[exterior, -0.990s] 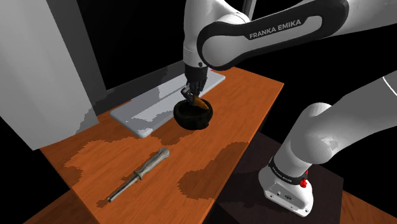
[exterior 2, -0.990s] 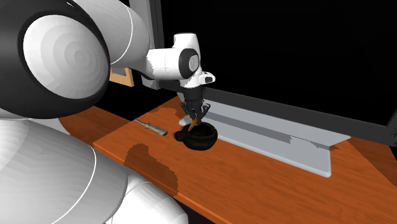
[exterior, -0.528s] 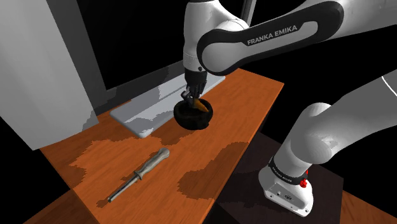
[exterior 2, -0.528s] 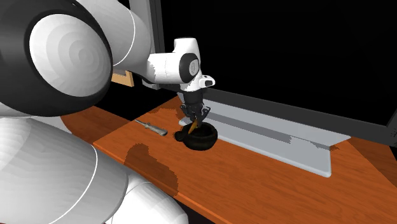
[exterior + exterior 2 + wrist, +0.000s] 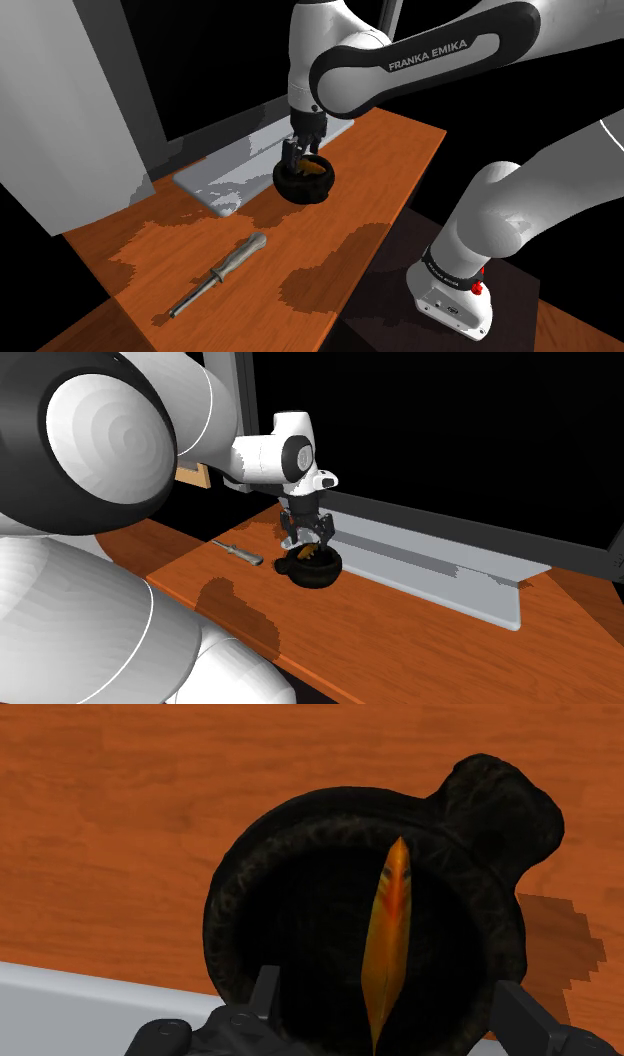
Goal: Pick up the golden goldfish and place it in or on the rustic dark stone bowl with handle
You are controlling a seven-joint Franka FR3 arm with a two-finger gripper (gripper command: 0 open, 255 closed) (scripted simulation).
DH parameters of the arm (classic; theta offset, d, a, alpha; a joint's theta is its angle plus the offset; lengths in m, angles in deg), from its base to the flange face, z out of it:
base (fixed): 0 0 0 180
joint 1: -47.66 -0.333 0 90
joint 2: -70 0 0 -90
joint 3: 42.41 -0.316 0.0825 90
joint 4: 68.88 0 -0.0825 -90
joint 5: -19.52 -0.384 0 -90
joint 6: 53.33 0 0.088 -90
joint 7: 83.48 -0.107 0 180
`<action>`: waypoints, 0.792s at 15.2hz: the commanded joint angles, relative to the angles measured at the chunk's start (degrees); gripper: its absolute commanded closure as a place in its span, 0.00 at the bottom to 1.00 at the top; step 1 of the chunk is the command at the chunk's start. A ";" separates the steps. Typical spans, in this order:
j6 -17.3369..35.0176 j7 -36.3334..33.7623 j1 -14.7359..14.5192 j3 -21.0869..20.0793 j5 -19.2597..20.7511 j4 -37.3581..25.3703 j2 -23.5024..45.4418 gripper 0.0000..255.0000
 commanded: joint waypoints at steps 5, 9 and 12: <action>-7.82 0.34 -0.28 0.63 -0.24 -5.58 -2.30 0.00; -7.82 0.34 -0.28 0.63 -0.24 -5.58 -2.30 0.00; -7.82 0.34 -0.28 0.63 -0.24 -5.58 -2.30 0.00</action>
